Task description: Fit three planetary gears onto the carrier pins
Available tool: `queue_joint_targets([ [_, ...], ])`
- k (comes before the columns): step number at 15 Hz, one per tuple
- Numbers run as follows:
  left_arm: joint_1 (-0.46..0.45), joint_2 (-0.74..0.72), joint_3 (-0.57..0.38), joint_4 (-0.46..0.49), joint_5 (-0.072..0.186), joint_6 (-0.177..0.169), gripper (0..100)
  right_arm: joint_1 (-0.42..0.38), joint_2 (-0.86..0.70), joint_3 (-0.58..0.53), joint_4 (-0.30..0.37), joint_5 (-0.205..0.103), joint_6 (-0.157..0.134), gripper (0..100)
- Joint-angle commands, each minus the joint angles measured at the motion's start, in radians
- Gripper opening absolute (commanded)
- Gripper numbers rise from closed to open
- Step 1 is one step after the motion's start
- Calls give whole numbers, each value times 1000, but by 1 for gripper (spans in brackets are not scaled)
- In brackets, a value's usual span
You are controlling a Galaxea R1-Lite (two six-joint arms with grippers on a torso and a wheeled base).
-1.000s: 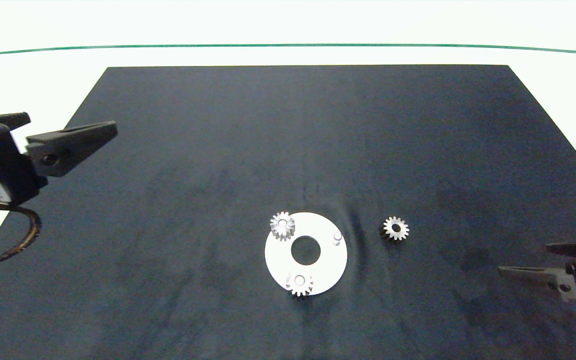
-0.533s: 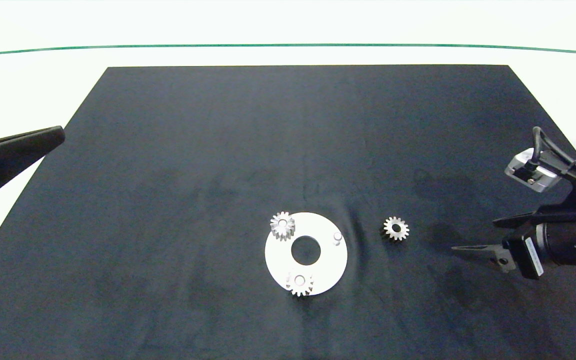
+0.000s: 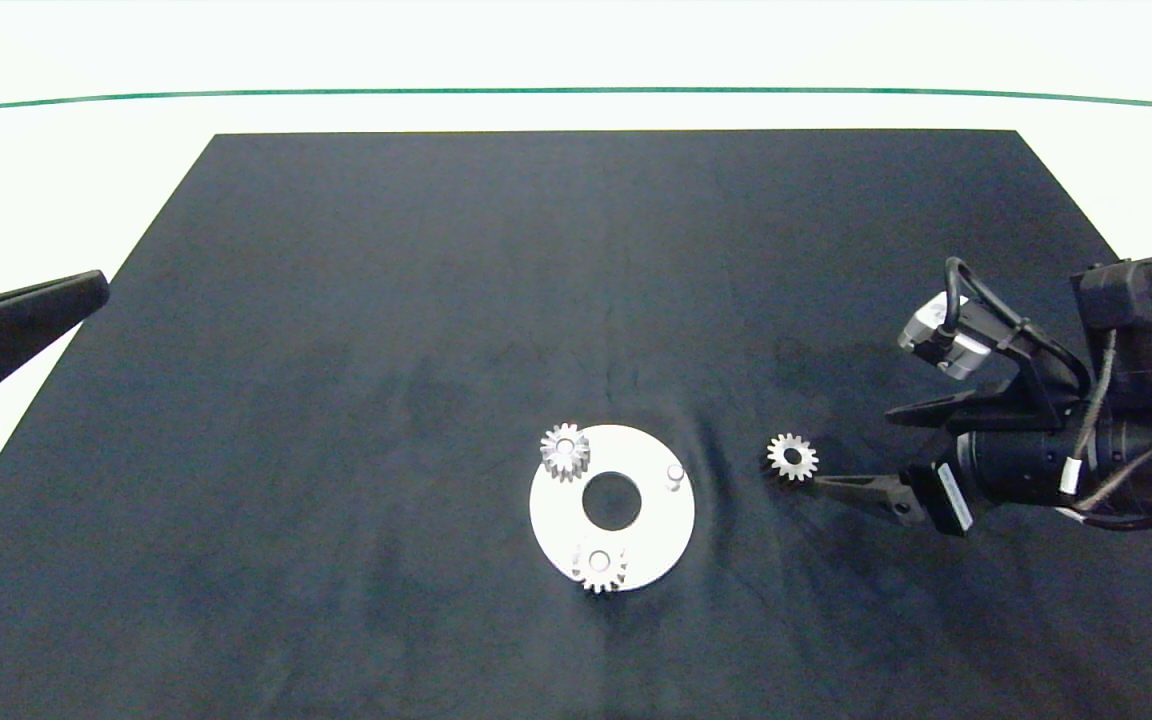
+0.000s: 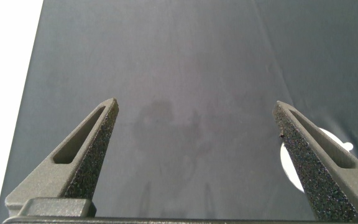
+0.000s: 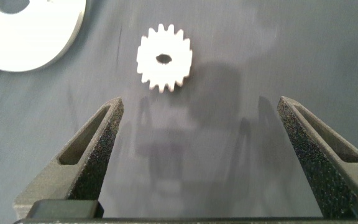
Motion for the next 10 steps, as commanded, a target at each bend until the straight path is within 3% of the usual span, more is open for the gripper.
queue_joint_targets([
  [1, 0, -8, 7, 0, 2, 0, 100, 34, 59, 20, -56, -19, -10, 100],
  [7, 0, -27, 19, 15, 2, 0, 100, 73, 97, 62, -197, -16, -7, 100],
  [10, -1, -31, 19, 21, 2, 0, 100, 73, 98, 83, -205, -21, -8, 100],
])
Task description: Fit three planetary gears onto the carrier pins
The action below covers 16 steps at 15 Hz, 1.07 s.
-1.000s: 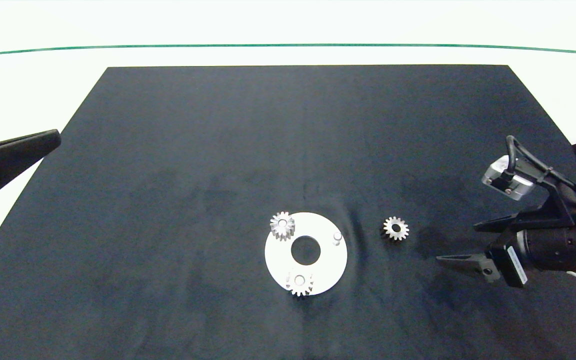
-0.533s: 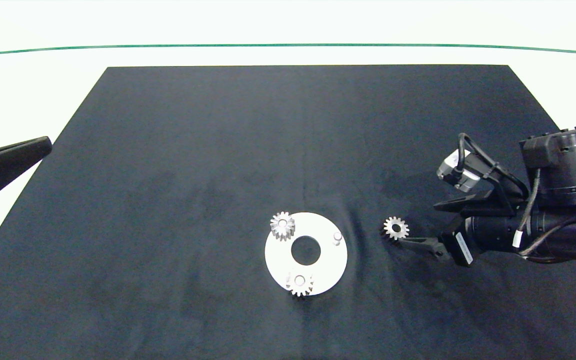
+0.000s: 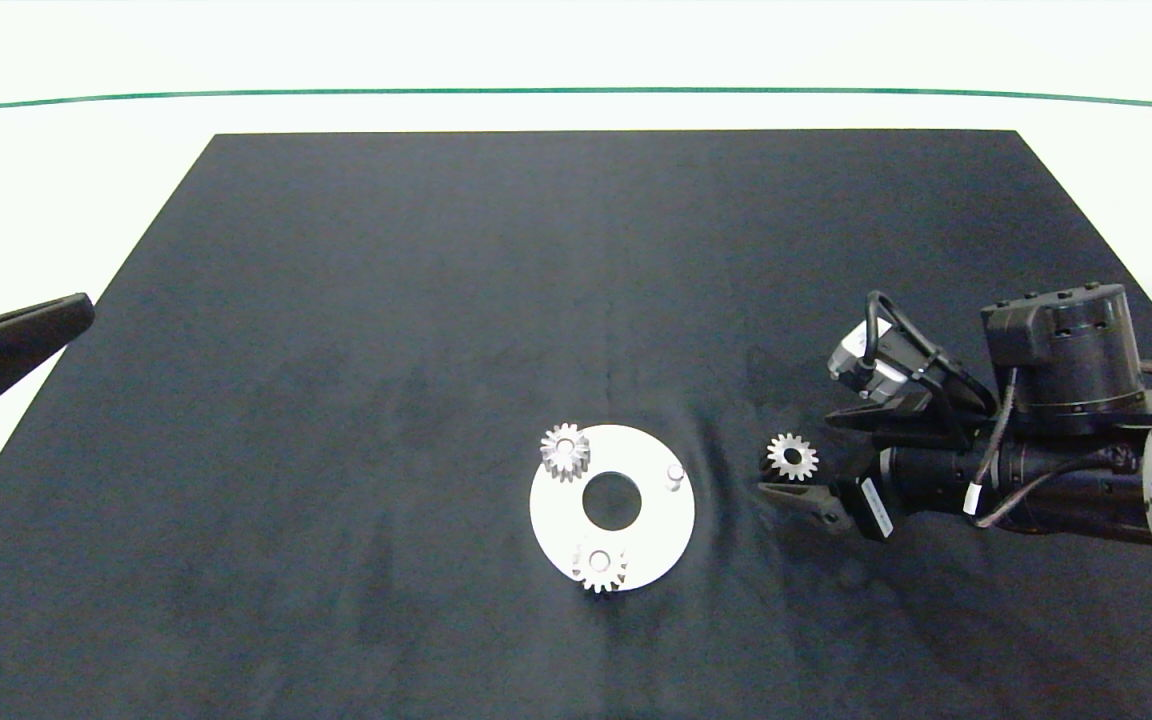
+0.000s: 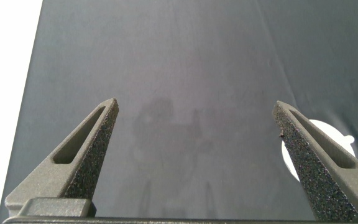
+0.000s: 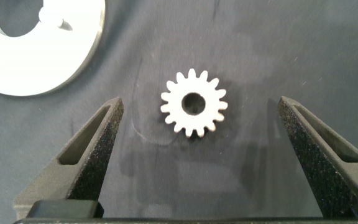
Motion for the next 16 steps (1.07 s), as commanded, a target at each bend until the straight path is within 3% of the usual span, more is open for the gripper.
queue_joint_targets([
  [1, 1, -4, 2, 1, 2, 0, 100, 2, 6, 19, -4, -3, -4, 100],
  [6, 1, -13, 11, 1, 2, 0, 100, 2, 38, 17, -63, -24, -8, 100],
  [9, -1, -24, 29, 1, 1, 1, 100, 22, 40, 17, -61, -32, -16, 100],
  [11, 1, -25, 29, 1, 2, 1, 100, 29, 52, 9, -67, -58, -19, 100],
  [16, -1, -27, 31, 1, 1, 1, 100, 31, 58, 8, -98, -73, -24, 91],
])
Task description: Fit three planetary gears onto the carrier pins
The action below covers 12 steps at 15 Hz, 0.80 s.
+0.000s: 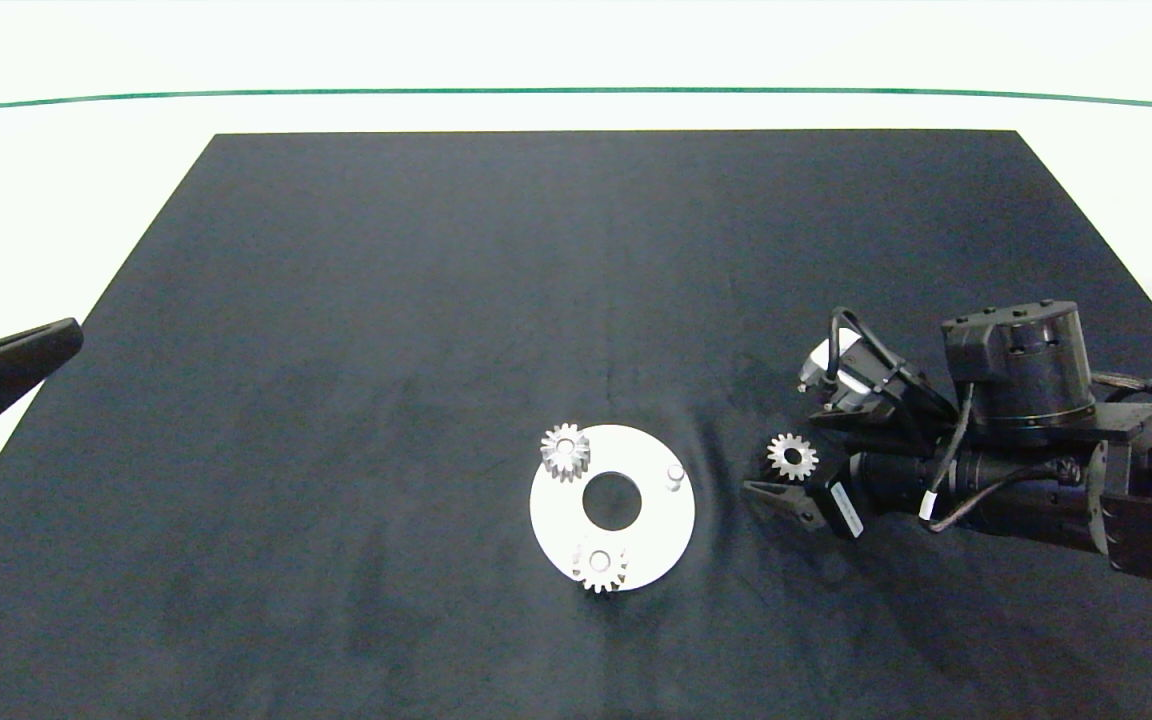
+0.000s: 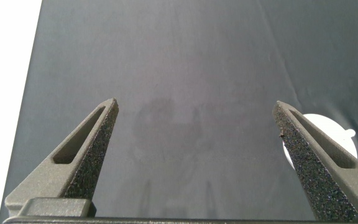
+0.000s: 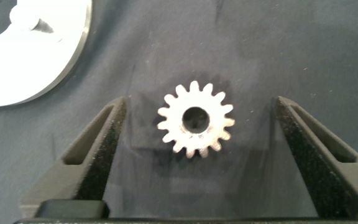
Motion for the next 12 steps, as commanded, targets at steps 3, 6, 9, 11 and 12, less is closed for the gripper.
queue_joint_targets([
  [3, 0, 0, 0, -1, 3, 1, 100, 0, 2, -1, -4, 0, -4, 85],
  [6, 1, -1, -1, -1, 2, 1, 100, 6, 3, 1, -4, 0, -10, 79],
  [9, 0, -1, -1, -1, 2, 1, 100, 6, 3, 4, 1, -1, -16, 73],
  [11, 1, -1, -1, -1, 2, 1, 100, 6, 3, 8, 1, -6, -16, 68],
  [12, 1, -1, 0, -1, 2, 1, 100, 4, 3, 8, 1, -6, -16, 67],
])
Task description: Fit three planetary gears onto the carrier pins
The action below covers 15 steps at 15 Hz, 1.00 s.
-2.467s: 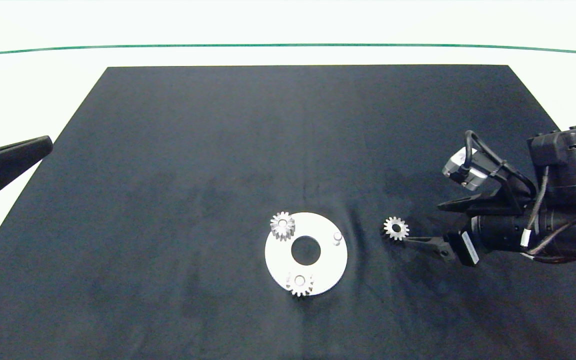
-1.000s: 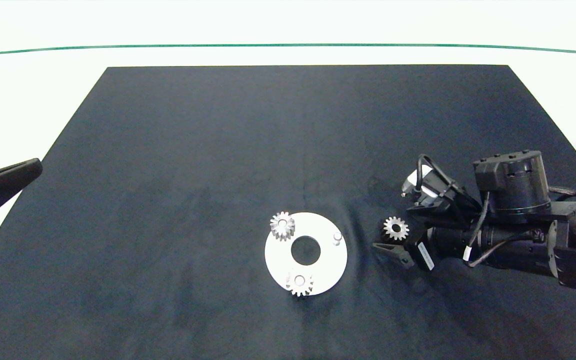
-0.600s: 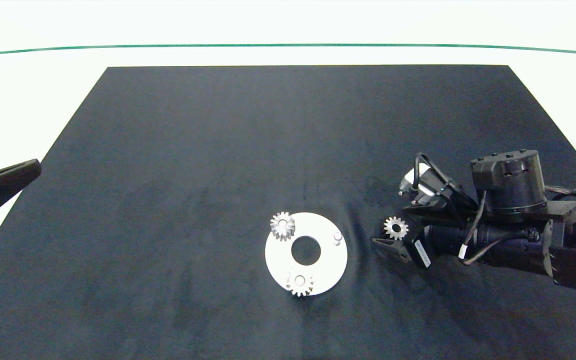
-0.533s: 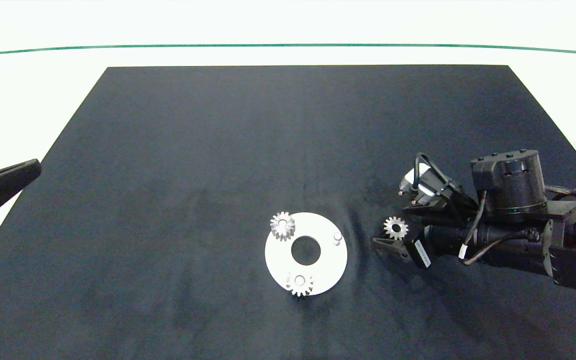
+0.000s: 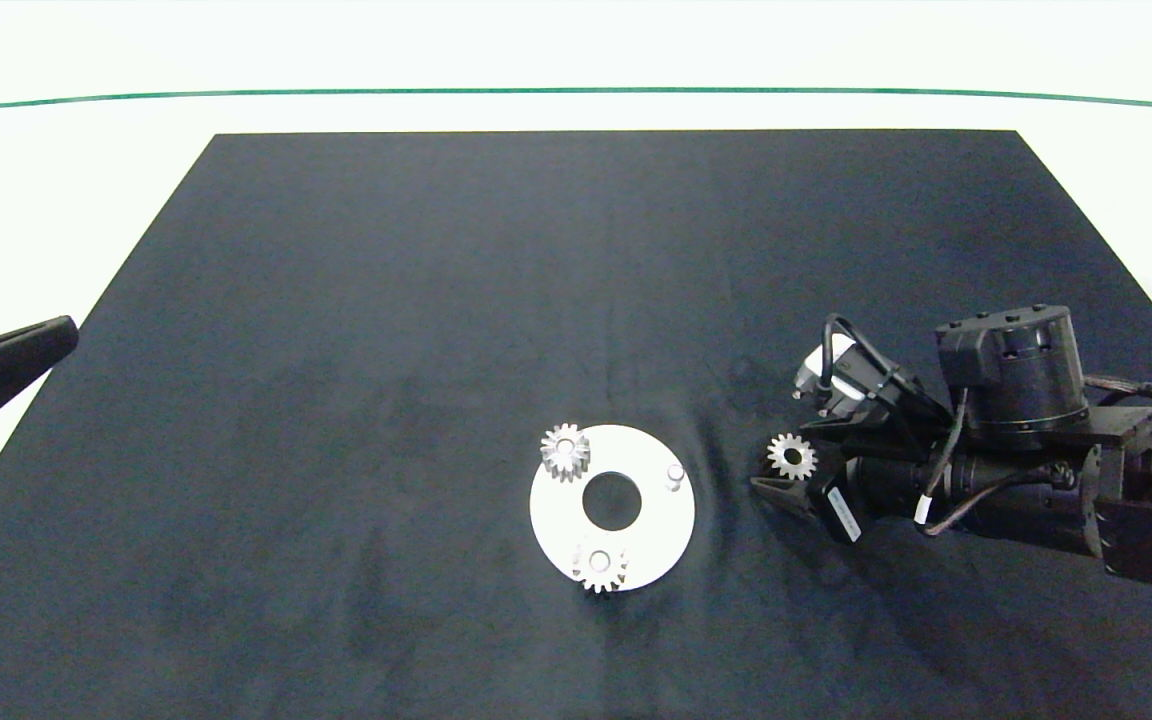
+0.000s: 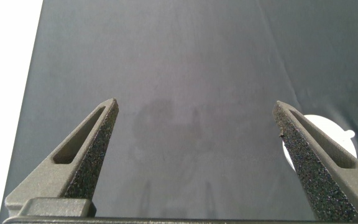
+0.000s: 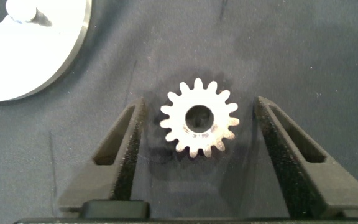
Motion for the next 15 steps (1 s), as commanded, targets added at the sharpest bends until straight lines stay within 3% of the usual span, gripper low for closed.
queue_joint_targets([
  [1, 0, 2, 0, -1, 2, 0, 100, -1, -1, 2, -2, 1, -2, 64],
  [15, 0, -7, 1, 1, 2, 0, 100, -1, 0, 9, -11, 1, -7, 37],
])
